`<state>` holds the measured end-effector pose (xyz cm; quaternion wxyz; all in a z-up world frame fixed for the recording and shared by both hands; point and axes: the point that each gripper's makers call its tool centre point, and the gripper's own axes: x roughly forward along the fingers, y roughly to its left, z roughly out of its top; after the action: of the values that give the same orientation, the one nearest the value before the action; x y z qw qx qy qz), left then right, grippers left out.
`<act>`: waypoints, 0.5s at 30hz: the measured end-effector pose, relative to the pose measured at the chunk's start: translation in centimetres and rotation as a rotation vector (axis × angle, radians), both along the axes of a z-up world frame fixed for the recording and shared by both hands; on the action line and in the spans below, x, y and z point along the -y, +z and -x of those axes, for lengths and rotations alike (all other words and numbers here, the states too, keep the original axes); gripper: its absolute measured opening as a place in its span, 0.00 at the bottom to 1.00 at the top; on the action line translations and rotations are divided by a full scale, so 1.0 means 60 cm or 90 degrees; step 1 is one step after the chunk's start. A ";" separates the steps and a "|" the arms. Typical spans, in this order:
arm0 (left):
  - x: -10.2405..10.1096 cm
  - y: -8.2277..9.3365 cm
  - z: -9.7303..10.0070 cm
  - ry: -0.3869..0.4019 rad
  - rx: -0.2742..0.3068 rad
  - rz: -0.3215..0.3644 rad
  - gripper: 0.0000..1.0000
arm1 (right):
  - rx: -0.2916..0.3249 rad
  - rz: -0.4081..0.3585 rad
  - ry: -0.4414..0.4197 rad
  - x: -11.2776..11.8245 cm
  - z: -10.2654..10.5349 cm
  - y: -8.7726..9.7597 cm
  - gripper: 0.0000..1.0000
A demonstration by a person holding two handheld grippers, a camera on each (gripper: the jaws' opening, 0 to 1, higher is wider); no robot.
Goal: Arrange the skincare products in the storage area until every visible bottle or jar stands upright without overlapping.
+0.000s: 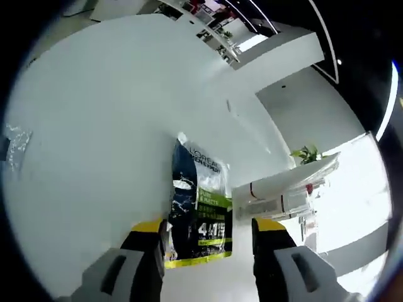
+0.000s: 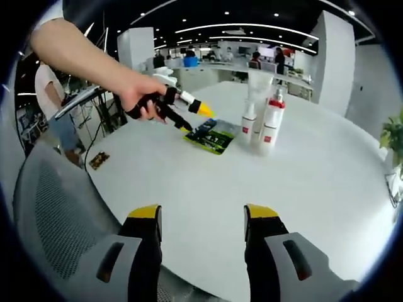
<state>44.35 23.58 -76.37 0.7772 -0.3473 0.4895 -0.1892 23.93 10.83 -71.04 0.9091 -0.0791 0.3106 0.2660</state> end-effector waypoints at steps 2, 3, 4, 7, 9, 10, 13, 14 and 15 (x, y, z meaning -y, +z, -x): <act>-0.011 0.007 0.007 -0.020 0.025 -0.022 0.63 | 0.003 0.004 0.003 0.000 0.000 0.001 0.50; -0.019 0.014 0.011 -0.026 0.036 -0.029 0.62 | 0.005 0.007 0.003 0.000 0.000 0.001 0.50; -0.023 0.021 0.015 -0.029 0.051 -0.033 0.62 | 0.006 0.008 0.004 0.001 0.000 0.001 0.50; -0.040 0.050 0.059 -0.101 0.092 -0.052 0.58 | 0.009 0.013 0.005 0.002 0.001 0.002 0.50; -0.070 0.055 0.087 -0.148 0.117 -0.102 0.52 | 0.011 0.012 0.006 0.001 0.001 0.002 0.50; -0.095 0.057 0.108 -0.167 0.131 -0.129 0.53 | 0.012 0.010 0.010 -0.001 0.002 0.003 0.50; -0.167 0.037 0.154 -0.209 0.120 -0.198 0.57 | 0.012 0.006 0.021 -0.007 0.004 0.003 0.50; -0.189 0.032 0.166 -0.218 0.120 -0.227 0.58 | 0.013 0.006 0.027 -0.010 0.005 0.004 0.50; -0.208 0.028 0.178 -0.229 0.120 -0.250 0.60 | 0.013 0.008 0.030 -0.012 0.005 0.004 0.49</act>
<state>33.66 36.08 -74.69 0.8258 -0.0788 0.4957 -0.2570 23.60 11.54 -70.81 0.9052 -0.0946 0.3007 0.2849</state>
